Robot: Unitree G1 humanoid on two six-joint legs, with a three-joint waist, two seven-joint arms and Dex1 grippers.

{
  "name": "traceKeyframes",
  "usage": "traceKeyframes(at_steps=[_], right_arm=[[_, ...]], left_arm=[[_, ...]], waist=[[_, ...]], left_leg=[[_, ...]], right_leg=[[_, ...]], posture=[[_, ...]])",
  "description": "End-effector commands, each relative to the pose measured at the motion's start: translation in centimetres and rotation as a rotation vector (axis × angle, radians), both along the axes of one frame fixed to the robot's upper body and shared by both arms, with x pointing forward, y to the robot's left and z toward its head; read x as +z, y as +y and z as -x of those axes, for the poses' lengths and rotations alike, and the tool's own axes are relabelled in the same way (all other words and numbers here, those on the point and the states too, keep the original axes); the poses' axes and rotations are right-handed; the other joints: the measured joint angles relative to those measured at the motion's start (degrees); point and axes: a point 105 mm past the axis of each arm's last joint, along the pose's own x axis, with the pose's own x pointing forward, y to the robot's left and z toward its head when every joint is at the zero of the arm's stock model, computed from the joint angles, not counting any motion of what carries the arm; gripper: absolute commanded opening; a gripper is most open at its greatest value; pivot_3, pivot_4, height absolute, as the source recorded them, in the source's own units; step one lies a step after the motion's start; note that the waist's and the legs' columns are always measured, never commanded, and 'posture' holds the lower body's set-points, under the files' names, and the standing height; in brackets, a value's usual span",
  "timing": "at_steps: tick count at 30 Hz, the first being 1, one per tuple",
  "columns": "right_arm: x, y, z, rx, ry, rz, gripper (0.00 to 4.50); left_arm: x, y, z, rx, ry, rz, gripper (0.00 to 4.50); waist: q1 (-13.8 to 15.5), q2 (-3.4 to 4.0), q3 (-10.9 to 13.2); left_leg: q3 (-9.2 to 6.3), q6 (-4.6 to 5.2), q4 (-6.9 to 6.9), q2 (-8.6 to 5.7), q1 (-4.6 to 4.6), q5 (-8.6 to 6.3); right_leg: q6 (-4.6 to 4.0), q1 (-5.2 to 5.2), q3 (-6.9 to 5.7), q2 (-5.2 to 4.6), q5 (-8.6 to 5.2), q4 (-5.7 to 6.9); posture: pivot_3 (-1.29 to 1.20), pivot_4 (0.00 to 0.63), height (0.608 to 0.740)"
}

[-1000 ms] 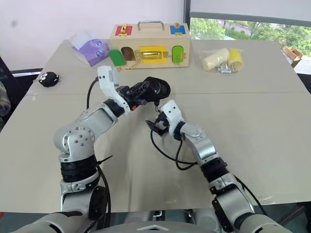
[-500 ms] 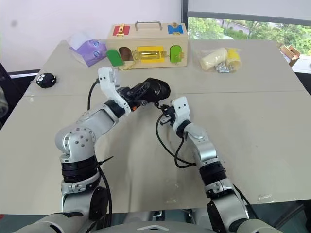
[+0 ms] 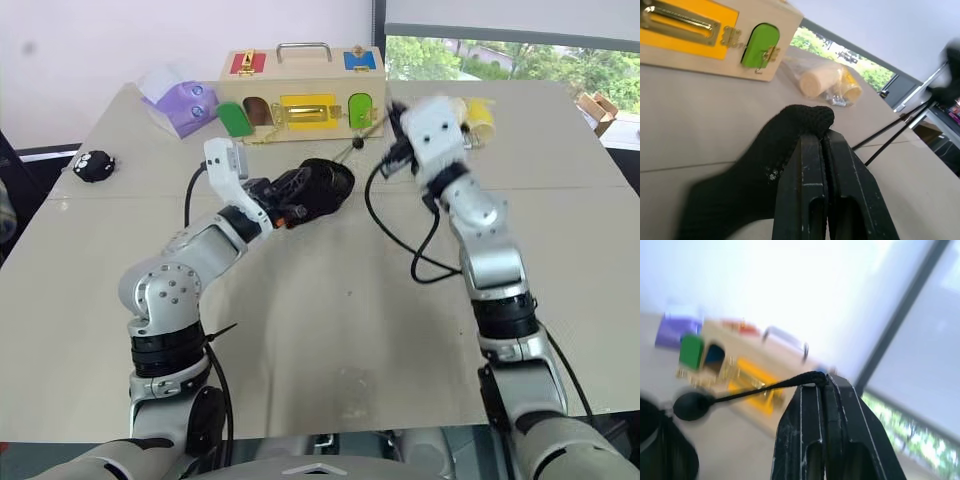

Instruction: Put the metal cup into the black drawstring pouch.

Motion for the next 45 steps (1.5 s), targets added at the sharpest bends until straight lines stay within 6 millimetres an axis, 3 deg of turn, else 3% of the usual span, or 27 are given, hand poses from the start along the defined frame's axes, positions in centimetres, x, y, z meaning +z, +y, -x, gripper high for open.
traceKeyframes(at_steps=[1,3,8,11,20,33,39,40,43,45], right_arm=[[3.3,0.7,1.4,0.041,-0.090,-0.031,0.01],[4.0,1.4,2.0,0.075,-0.107,-0.034,0.00],[4.5,3.1,2.9,0.154,-0.114,-0.008,0.00],[4.5,3.7,3.2,0.184,-0.112,0.013,0.00],[4.2,5.4,4.6,0.289,-0.097,0.031,0.00],[3.8,6.3,5.1,0.340,-0.086,0.060,0.00],[3.9,6.5,5.2,0.350,-0.090,0.065,0.00],[3.9,6.5,5.2,0.350,-0.090,0.065,0.00],[4.0,6.5,5.2,0.350,-0.092,0.063,0.00],[5.9,5.6,4.8,0.292,-0.151,-0.016,0.00]], left_arm=[[2.5,-0.7,1.7,-0.094,-0.143,0.075,0.27],[3.3,-1.1,2.5,-0.158,-0.179,0.128,0.77],[3.3,-2.0,3.4,-0.241,-0.221,0.040,2.95],[4.7,-2.5,3.8,-0.278,-0.310,0.013,2.95],[6.2,-2.7,2.9,-0.236,-0.422,-0.089,2.95],[6.4,-3.5,3.1,-0.266,-0.441,-0.076,2.95],[6.3,-3.5,3.1,-0.265,-0.438,-0.072,0.35],[6.3,-3.5,3.1,-0.265,-0.438,-0.071,0.17],[6.1,-3.6,3.1,-0.263,-0.428,-0.077,0.16],[4.9,-3.4,2.7,-0.251,-0.396,-0.134,0.16]], waist=[[0.1,0.00,0.0],[0.2,-0.01,0.0],[0.3,-0.01,0.0],[0.3,-0.01,0.0],[0.2,-0.01,0.0],[0.2,-0.01,0.0],[0.2,-0.01,0.0],[0.2,-0.01,0.0],[0.2,-0.01,0.0],[0.2,-0.01,0.0]], left_leg=[[0.01,0.00,0.01,-0.01,-0.02,0.00],[0.04,0.01,0.02,-0.04,-0.06,0.00],[0.01,0.01,0.02,-0.03,-0.07,0.00],[0.01,0.01,0.04,-0.03,-0.06,0.00],[0.01,0.01,0.02,-0.04,-0.06,0.00],[0.00,0.02,0.03,-0.03,-0.07,0.00],[-0.01,0.02,0.03,-0.03,-0.07,0.00],[0.00,0.02,0.03,-0.03,-0.07,0.00],[-0.01,0.02,0.03,-0.03,-0.07,0.00],[-0.01,0.02,0.03,-0.03,-0.07,0.00]], right_leg=[[0.00,0.00,0.00,-0.03,0.00,-0.01],[0.01,0.00,0.01,-0.07,0.01,-0.05],[0.00,0.00,-0.03,-0.06,0.01,-0.05],[0.00,0.00,-0.02,-0.06,0.01,-0.01],[0.00,0.00,-0.02,-0.05,0.01,-0.03],[0.00,0.00,-0.03,-0.05,0.01,-0.02],[0.00,0.00,-0.03,-0.05,0.01,-0.02],[0.00,0.00,-0.03,-0.06,0.01,-0.02],[0.00,0.00,-0.03,-0.05,0.01,-0.02],[0.00,0.00,-0.03,-0.05,0.01,-0.02]], posture=[[0.00,0.150,0.740],[0.00,0.150,0.740],[0.00,0.150,0.740],[0.00,0.150,0.740],[0.00,0.150,0.740],[0.00,0.150,0.740],[0.00,0.150,0.740],[0.00,0.150,0.740],[0.00,0.150,0.740],[0.00,0.150,0.740]])
